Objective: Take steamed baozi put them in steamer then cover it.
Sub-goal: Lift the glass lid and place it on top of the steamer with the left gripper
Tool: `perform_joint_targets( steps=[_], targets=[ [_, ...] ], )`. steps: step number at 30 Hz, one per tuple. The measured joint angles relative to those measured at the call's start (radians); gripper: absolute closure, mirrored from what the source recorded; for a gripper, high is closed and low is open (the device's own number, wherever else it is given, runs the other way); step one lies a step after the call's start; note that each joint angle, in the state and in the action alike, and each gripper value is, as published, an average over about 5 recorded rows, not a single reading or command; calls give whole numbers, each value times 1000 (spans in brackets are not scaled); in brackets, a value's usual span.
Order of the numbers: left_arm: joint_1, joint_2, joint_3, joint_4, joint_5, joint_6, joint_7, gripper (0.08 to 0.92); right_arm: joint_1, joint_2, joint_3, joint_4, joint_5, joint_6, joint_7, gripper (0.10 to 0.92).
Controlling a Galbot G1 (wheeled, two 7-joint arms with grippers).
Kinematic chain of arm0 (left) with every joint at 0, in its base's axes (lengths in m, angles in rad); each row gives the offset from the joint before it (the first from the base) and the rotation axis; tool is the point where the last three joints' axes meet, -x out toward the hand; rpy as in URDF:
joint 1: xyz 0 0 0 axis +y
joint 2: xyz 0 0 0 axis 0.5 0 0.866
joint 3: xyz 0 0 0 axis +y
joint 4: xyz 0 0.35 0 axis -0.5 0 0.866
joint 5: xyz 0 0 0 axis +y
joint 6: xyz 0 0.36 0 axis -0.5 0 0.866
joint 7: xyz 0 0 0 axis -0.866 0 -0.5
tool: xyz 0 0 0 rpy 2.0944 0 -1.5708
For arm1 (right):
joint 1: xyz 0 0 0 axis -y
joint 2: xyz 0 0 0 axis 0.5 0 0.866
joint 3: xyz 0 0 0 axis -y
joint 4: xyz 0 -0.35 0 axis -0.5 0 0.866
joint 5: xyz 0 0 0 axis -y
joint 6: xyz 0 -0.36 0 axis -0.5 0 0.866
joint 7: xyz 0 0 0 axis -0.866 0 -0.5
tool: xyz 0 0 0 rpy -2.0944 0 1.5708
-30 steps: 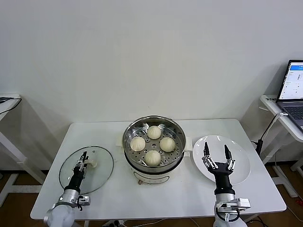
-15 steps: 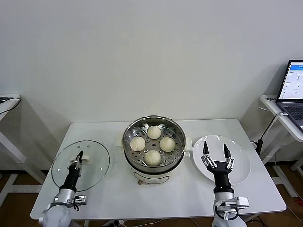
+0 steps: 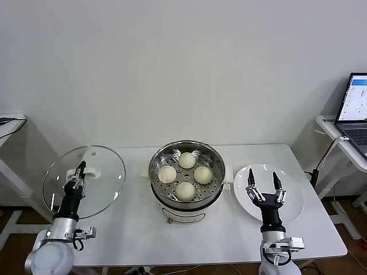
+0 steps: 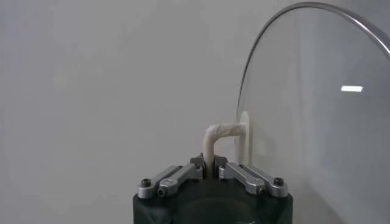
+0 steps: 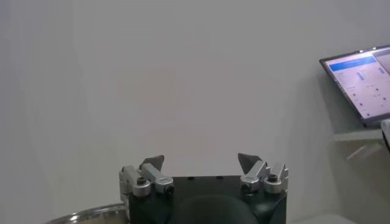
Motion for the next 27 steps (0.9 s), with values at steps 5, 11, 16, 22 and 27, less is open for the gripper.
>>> perform_joint_targets(
  steps=[5,11,16,22,27],
  targets=[
    [-8,51,109,-105,-39,137,106,811,-2,1,12,4,1,4,-1,203],
    [-70,73,274,-163,-27,276,217,811,-3,5,25,9,-1,4,-1,203],
    [-145,73,413,-183,14,367,288,811,-5,13,34,9,-5,5,-2,203],
    [-233,44,566,-173,85,441,339,811,-5,23,39,5,-12,6,-2,203],
    [-294,-5,671,-129,150,481,364,811,-7,31,38,1,-20,8,-2,203]
  ],
)
